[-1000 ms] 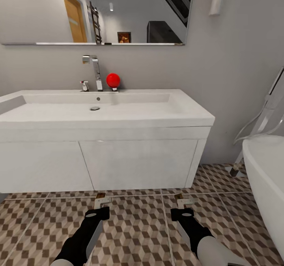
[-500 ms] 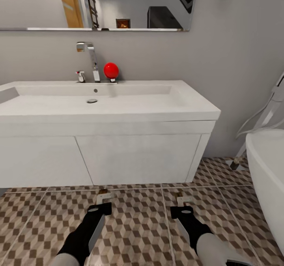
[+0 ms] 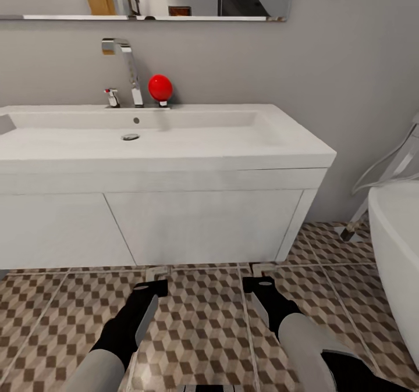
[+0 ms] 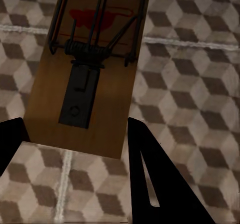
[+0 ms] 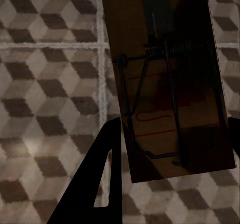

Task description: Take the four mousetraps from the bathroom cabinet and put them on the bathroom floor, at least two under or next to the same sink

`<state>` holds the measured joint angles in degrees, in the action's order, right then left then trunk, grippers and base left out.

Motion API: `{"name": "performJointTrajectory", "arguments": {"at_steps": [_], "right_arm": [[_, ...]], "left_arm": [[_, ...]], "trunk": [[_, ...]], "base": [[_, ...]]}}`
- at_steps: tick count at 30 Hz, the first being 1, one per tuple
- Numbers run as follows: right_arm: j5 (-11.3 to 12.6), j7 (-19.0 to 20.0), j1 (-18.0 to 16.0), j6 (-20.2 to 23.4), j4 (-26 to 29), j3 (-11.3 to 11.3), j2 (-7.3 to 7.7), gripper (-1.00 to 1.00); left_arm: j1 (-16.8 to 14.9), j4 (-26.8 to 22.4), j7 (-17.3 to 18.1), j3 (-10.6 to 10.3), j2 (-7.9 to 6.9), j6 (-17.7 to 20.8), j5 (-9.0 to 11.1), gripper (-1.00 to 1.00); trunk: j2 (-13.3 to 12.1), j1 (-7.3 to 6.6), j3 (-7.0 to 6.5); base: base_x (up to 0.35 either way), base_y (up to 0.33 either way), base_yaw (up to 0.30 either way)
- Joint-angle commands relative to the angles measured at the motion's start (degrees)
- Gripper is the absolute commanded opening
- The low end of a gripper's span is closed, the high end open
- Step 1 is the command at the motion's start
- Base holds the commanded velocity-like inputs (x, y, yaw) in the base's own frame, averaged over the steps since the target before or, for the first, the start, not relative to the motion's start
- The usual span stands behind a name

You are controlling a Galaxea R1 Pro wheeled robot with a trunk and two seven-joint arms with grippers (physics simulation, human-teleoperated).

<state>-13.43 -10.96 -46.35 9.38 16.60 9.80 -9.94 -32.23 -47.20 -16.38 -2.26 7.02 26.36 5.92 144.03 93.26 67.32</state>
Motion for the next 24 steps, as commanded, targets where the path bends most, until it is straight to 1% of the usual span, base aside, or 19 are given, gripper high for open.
{"name": "performJointTrajectory", "arguments": {"at_steps": [1,14,17,20,24], "right_arm": [[-0.48,0.12,-0.03,0.3,0.08,0.36,-0.06,-1.0],[-0.46,0.14,-0.06,-0.15,0.01,0.39,-0.06,-1.0],[-0.48,0.14,-0.06,-0.29,-0.83,0.39,-0.06,-1.0],[-0.66,0.18,-0.06,-1.04,-1.68,0.35,-0.06,-1.0],[-1.05,-0.11,-0.06,-1.51,-1.37,0.24,-0.06,-1.0]], "left_arm": [[-0.02,0.05,-0.4,-0.17,-0.11,0.25,0.4,-1.0],[-0.03,0.1,-0.4,-0.01,-0.25,-0.37,0.41,-1.0],[-0.03,0.09,-0.4,0.0,-0.25,-0.42,0.4,-1.0],[-0.03,0.04,-0.4,0.01,-0.25,-0.43,0.4,-1.0],[-0.03,-0.23,-0.4,0.01,-0.25,-0.43,0.4,-1.0]], "trunk": [[0.04,0.01,0.28],[0.21,0.34,3.16],[0.25,0.42,3.82],[0.29,0.5,4.49],[0.35,0.6,5.37]], "base": [[0.0,0.0,0.0],[0.0,0.0,0.0],[0.0,0.0,0.0],[0.0,0.0,0.0],[0.0,0.0,0.0]]}}
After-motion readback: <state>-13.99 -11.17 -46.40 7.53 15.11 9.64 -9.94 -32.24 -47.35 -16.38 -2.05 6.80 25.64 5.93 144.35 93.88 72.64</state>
